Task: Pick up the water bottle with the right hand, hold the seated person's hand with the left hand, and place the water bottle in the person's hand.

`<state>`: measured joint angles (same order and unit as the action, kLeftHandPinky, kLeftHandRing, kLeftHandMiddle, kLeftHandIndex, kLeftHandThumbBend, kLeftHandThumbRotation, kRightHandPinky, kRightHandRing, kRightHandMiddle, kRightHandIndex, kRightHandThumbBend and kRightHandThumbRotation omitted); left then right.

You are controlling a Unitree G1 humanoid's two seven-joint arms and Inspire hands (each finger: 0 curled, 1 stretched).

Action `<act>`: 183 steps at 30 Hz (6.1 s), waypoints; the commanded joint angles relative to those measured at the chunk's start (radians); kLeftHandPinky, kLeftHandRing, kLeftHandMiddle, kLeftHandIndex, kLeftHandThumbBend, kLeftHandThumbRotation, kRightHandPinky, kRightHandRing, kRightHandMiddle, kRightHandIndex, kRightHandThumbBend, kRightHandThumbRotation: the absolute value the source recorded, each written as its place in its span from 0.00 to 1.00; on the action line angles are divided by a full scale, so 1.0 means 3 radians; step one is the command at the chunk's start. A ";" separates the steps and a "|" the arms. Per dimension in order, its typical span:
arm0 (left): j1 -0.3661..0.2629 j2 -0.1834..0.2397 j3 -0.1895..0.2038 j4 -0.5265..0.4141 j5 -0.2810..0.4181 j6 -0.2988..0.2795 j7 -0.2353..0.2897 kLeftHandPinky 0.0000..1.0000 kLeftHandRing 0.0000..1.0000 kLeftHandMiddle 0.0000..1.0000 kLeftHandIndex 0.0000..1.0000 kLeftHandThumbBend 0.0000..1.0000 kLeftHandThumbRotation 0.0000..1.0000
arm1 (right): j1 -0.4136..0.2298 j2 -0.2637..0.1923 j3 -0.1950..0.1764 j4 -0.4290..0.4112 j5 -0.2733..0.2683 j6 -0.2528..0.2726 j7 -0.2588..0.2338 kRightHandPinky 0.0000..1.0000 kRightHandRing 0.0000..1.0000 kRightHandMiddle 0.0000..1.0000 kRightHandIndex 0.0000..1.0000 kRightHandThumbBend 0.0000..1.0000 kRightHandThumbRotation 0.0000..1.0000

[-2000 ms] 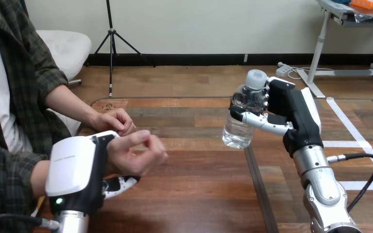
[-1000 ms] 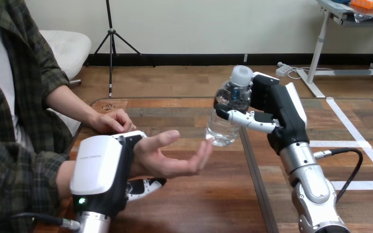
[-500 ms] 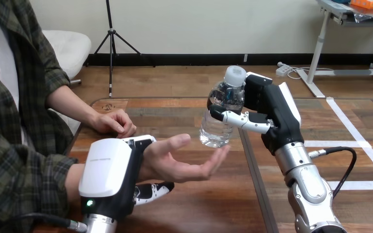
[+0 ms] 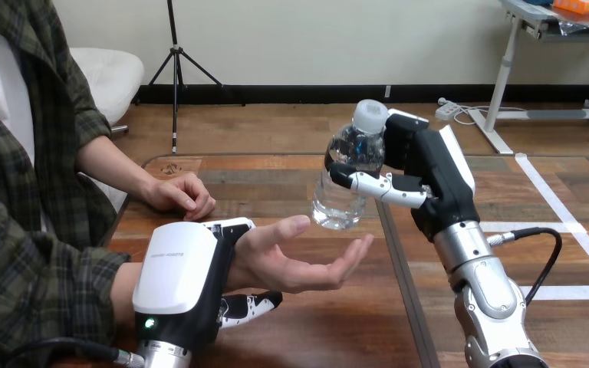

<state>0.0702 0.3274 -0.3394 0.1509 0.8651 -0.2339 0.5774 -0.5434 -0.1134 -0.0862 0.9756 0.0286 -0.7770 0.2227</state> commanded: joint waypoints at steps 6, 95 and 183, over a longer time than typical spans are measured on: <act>-0.0100 -0.0060 -0.0078 -0.0079 0.0001 -0.0125 0.0022 0.30 0.34 0.39 0.41 0.92 0.00 | -0.0059 0.0056 0.0030 -0.0369 0.0028 -0.0125 -0.0020 0.35 0.39 0.47 0.48 0.72 0.00; -0.0337 -0.0351 -0.0112 -0.0133 -0.0066 -0.0134 -0.0047 0.28 0.32 0.37 0.39 0.91 0.00 | 0.0805 0.0043 0.0194 -0.1584 0.0226 0.0028 0.0494 0.34 0.38 0.44 0.46 0.71 0.00; -0.0350 -0.0416 -0.0176 -0.0212 0.0117 -0.0034 -0.0172 0.31 0.38 0.44 0.45 0.92 0.00 | 0.0858 0.0022 0.0228 -0.1756 0.0260 0.0178 0.0545 0.60 0.68 0.75 0.74 0.77 0.00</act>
<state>0.0218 0.2169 -0.3451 0.1483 0.8752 -0.2300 0.5493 -0.2421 -0.0886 -0.0128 0.4764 0.1048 -0.7042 0.3895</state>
